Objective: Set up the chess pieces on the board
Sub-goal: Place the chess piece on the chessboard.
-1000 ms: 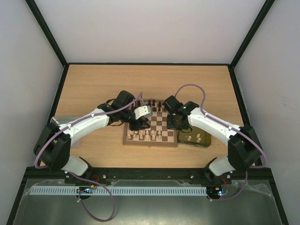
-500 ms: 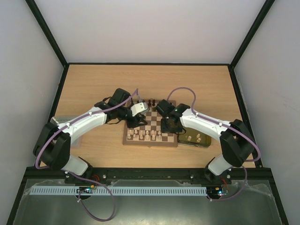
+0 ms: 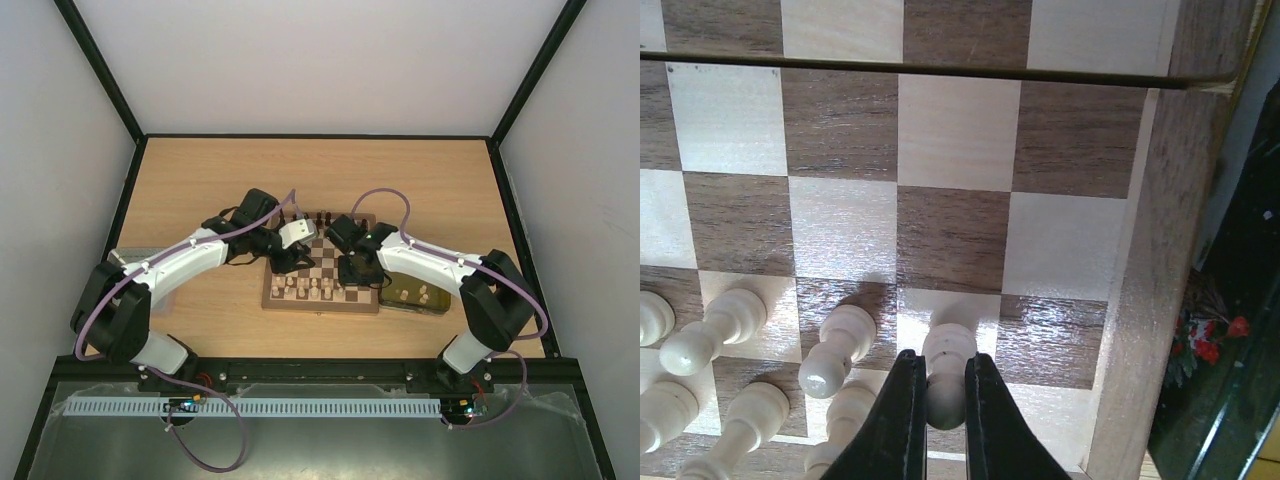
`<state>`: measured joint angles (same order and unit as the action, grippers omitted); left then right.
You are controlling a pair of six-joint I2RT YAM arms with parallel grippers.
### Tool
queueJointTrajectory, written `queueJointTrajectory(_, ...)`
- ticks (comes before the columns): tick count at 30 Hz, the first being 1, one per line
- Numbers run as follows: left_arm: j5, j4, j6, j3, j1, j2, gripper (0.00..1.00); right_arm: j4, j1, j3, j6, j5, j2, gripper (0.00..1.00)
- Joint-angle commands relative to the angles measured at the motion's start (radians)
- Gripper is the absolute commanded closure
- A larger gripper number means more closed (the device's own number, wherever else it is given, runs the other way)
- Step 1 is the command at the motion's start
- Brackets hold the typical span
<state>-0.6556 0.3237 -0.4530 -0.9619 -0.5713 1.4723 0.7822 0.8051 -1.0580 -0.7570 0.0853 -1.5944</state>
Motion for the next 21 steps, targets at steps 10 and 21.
queueJointTrajectory(10, -0.033, 0.019, -0.018, 0.012, 0.005, -0.003, 0.58, 0.002, 0.009, -0.025, -0.009, -0.004, -0.017, 0.98)
queueJointTrajectory(21, -0.041, 0.022, -0.019, 0.011, 0.005, -0.007, 0.58, -0.019, 0.010, -0.028, -0.014, 0.010, -0.024, 0.86)
